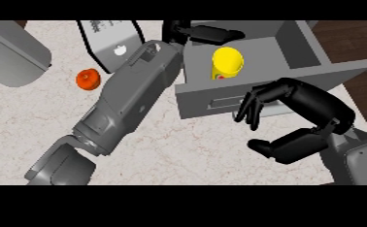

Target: Pick up the cup, place it into the drawer and close the drawer

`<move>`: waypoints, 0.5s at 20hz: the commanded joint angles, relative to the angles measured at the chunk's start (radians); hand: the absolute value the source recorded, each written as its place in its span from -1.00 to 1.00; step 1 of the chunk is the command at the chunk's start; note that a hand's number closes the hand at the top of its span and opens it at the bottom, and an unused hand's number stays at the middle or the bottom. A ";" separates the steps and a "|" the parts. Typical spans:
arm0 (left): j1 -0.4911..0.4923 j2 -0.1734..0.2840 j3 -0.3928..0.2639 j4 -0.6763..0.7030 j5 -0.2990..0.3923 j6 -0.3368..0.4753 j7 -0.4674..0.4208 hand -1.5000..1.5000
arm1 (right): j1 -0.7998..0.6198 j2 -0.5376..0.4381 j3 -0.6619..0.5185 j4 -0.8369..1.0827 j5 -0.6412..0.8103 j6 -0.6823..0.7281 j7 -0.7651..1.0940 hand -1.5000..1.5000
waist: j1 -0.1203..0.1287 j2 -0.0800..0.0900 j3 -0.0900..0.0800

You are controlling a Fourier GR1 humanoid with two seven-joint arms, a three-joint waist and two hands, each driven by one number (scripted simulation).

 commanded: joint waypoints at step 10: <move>0.102 0.000 0.046 -0.006 0.063 -0.047 -0.112 -1.00 | 0.085 -0.026 0.170 0.215 0.589 -0.184 -0.154 -1.00 | 0.147 -0.020 0.001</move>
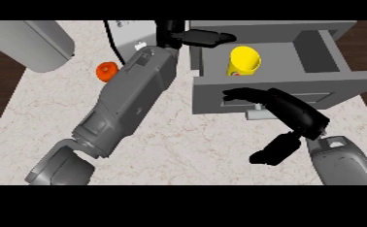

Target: Pick up the cup, place it into the drawer and close the drawer

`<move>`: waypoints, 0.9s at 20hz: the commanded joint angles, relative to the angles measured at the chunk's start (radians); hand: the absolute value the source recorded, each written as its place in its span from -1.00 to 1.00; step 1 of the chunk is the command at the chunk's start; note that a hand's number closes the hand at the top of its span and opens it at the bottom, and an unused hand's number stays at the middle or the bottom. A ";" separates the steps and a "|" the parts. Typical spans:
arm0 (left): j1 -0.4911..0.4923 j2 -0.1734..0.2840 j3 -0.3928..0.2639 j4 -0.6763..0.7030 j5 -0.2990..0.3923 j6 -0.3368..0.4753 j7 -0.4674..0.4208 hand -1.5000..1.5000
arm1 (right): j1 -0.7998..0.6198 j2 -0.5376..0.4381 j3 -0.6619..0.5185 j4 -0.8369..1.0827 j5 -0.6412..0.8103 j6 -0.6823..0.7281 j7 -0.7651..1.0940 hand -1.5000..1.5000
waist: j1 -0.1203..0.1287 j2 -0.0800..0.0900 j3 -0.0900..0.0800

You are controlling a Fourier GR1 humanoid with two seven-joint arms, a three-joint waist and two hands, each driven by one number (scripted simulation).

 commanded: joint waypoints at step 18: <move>0.290 0.144 0.007 -0.266 0.021 -0.180 0.015 -1.00 | -0.438 0.076 -0.111 1.039 0.267 -0.341 -0.464 1.00 | 0.165 0.009 0.004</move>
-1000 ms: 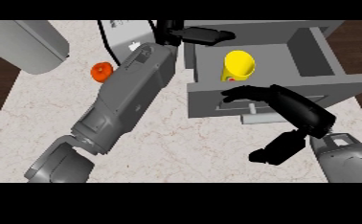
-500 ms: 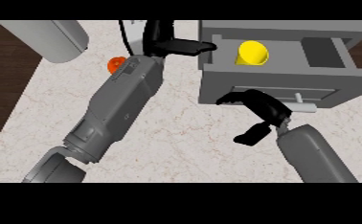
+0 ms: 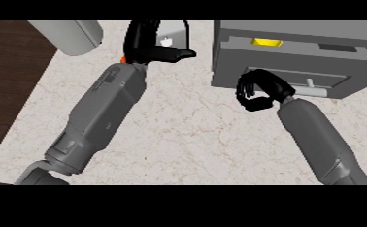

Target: Pick up the cup, place it into the drawer and close the drawer

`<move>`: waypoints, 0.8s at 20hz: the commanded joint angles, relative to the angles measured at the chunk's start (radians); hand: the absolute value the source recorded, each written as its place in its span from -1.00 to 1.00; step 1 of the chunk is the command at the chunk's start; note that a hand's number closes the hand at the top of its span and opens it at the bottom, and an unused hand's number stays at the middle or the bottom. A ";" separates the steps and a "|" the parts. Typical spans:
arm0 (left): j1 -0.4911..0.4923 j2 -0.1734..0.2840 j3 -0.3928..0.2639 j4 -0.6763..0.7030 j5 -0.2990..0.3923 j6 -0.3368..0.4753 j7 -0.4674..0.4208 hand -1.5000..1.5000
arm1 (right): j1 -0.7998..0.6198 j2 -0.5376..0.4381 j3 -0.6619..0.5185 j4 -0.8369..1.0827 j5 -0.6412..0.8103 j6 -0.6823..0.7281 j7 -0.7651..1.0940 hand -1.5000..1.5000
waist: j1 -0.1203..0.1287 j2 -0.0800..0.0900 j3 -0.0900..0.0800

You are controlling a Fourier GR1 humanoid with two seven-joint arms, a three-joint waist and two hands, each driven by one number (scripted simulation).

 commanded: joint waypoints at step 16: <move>0.127 0.099 -0.026 -0.125 0.009 -0.133 0.065 -1.00 | -0.309 -0.170 -0.255 0.229 -0.139 0.008 -0.036 1.00 | 0.096 0.027 0.002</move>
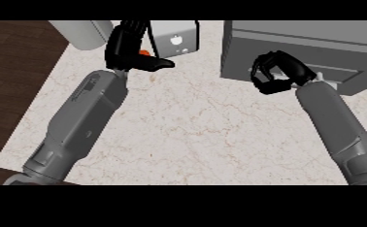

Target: Pick up the cup, place it into the drawer and close the drawer

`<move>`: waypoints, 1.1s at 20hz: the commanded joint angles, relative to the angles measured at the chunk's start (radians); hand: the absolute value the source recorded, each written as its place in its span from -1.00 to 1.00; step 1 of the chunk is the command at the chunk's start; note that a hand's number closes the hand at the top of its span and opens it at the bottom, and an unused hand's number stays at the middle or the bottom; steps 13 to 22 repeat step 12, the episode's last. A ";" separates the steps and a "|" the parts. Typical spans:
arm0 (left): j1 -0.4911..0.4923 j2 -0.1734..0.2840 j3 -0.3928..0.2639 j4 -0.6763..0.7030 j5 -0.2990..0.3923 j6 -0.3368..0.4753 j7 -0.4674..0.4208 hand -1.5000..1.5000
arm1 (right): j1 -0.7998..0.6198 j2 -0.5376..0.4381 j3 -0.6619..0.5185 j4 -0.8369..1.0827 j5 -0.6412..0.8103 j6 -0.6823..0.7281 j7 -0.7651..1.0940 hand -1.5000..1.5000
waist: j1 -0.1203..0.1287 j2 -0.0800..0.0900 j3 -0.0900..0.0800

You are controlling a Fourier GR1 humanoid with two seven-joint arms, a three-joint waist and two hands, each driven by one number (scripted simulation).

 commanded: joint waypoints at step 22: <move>0.050 0.006 -0.004 -0.042 0.012 -0.048 -0.002 -1.00 | -0.148 -0.146 -0.113 -0.015 -0.062 -0.001 0.085 1.00 | 0.062 0.026 -0.009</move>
